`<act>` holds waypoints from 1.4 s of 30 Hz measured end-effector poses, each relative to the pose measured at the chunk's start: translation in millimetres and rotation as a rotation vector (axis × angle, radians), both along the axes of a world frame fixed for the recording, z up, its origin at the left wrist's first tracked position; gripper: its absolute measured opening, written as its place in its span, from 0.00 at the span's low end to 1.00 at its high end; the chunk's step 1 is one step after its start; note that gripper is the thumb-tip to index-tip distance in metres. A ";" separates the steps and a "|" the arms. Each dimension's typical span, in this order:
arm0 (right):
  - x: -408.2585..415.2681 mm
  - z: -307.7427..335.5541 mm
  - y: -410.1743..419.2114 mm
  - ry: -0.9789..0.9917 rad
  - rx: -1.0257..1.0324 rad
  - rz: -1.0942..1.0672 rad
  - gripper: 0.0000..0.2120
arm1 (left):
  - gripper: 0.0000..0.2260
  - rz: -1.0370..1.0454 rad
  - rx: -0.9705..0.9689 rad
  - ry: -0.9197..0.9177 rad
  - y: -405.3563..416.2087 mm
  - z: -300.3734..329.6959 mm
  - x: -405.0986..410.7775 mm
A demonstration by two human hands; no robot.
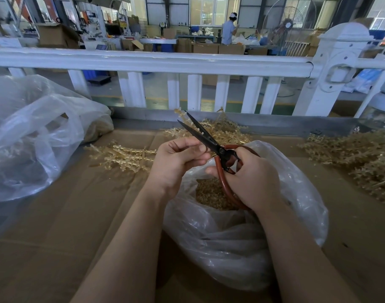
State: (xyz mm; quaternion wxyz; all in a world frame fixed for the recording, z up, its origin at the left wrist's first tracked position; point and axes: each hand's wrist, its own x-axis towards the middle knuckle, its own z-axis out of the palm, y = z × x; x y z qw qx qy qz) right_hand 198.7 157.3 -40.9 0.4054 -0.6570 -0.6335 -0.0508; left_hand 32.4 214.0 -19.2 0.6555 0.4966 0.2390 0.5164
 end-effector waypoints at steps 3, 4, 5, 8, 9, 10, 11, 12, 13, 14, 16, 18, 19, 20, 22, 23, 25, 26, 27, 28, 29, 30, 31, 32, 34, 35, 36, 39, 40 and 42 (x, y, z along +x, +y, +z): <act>0.0 0.2 0.6 0.001 0.004 0.011 0.34 | 0.09 -0.003 -0.002 -0.011 -0.2 -0.1 0.1; 0.1 0.3 0.6 0.000 0.006 0.012 0.35 | 0.09 -0.003 -0.003 -0.016 -0.1 -0.3 0.0; -0.2 0.4 0.4 -0.002 0.011 0.013 0.35 | 0.09 -0.003 -0.005 -0.020 -0.1 -0.6 -0.3; -0.7 1.2 -0.2 0.006 0.022 0.019 0.34 | 0.09 -0.005 -0.012 -0.027 -0.4 -0.7 -0.2; -0.8 1.7 -0.5 0.011 0.019 0.021 0.34 | 0.08 -0.008 -0.017 -0.034 -0.4 -0.6 -0.2; -1.1 2.0 -0.8 0.014 0.014 0.022 0.34 | 0.08 -0.011 -0.024 -0.046 -0.3 -0.6 -0.2; -1.5 2.1 -1.1 0.015 0.005 0.021 0.35 | 0.07 -0.013 -0.031 -0.061 0.0 -0.6 -0.6; -1.8 2.0 -1.4 0.017 -0.002 0.023 0.35 | 0.07 -0.013 -0.038 -0.074 0.2 -0.6 -0.9; -1.8 1.7 -1.4 0.025 -0.005 0.027 0.34 | 0.07 -0.006 -0.048 -0.086 0.5 -0.5 -1.4; -1.4 1.0 -1.5 0.047 0.000 0.034 0.33 | 0.08 0.004 -0.062 -0.094 0.9 -0.3 -1.7; 0.1 0.2 -0.5 0.132 0.018 0.050 0.30 | 0.09 0.020 -0.085 -0.096 1.0 0.1 -1.5; 1.2 0.9 0.3 0.238 0.016 0.068 0.29 | 0.10 0.019 -0.081 -0.060 -0.1 0.0 0.8; 1.3 1.2 0.7 0.296 0.009 0.075 0.28 | 0.10 0.015 -0.070 -0.026 -1.0 -0.4 2.5; 1.6 1.1 1.7 0.357 -0.001 0.083 0.24 | 0.12 0.007 -0.058 0.010 -2.2 -0.9 3.9; 1.8 1.6 3.0 0.451 -0.005 0.116 0.14 | 0.15 -0.022 -0.031 0.069 -4.5 -2.6 6.9; 2.0 2.0 3.1 0.482 -0.002 0.140 0.11 | 0.17 -0.037 -0.014 0.092 -5.6 -3.2 8.3; 2.9 1.2 4.3 0.517 0.005 0.187 0.12 | 0.19 -0.054 0.006 0.125 -7.7 -3.6 11.4; 3.0 0.8 5.4 0.525 0.002 0.204 0.12 | 0.19 -0.054 0.006 0.141 -7.8 -4.2 13.0; 2.4 1.2 5.8 0.531 -0.005 0.216 0.11 | 0.19 -0.050 0.002 0.157 -7.5 -4.9 14.5; 2.0 1.4 6.3 0.534 -0.009 0.226 0.12 | 0.19 -0.045 0.001 0.174 -7.8 -5.4 15.4; 1.1 2.1 6.5 0.538 -0.010 0.235 0.12 | 0.19 -0.038 0.007 0.198 -8.1 -5.3 15.8; 0.9 2.7 7.2 0.540 -0.010 0.241 0.12 | 0.18 -0.032 0.023 0.230 -7.9 -5.1 15.5; 1.0 3.2 7.3 0.540 -0.010 0.242 0.11 | 0.17 -0.029 0.045 0.265 -7.9 -5.0 15.2; 1.1 3.5 7.6 0.544 -0.008 0.241 0.10 | 0.16 -0.025 0.064 0.294 -7.8 -5.0 14.9; 0.1 4.4 6.3 0.556 -0.013 0.238 0.09 | 0.14 0.041 0.097 0.320 -7.5 -5.9 15.0; -0.3 4.7 5.9 0.560 -0.015 0.234 0.09 | 0.13 0.131 0.139 0.343 -6.2 -7.0 15.1; -0.1 4.5 6.0 0.563 -0.015 0.228 0.10 | 0.13 0.246 0.204 0.380 -5.0 -8.0 14.4; -0.7 6.6 4.8 0.567 -0.019 0.224 0.10 | 0.17 0.432 0.439 0.478 -3.6 -8.6 10.6; -1.3 7.3 4.6 0.561 -0.024 0.232 0.10 | 0.20 0.420 0.519 0.528 -3.6 -8.5 10.0; -3.5 7.9 3.6 0.544 -0.023 0.252 0.09 | 0.20 0.379 0.629 0.615 -4.1 -9.3 11.6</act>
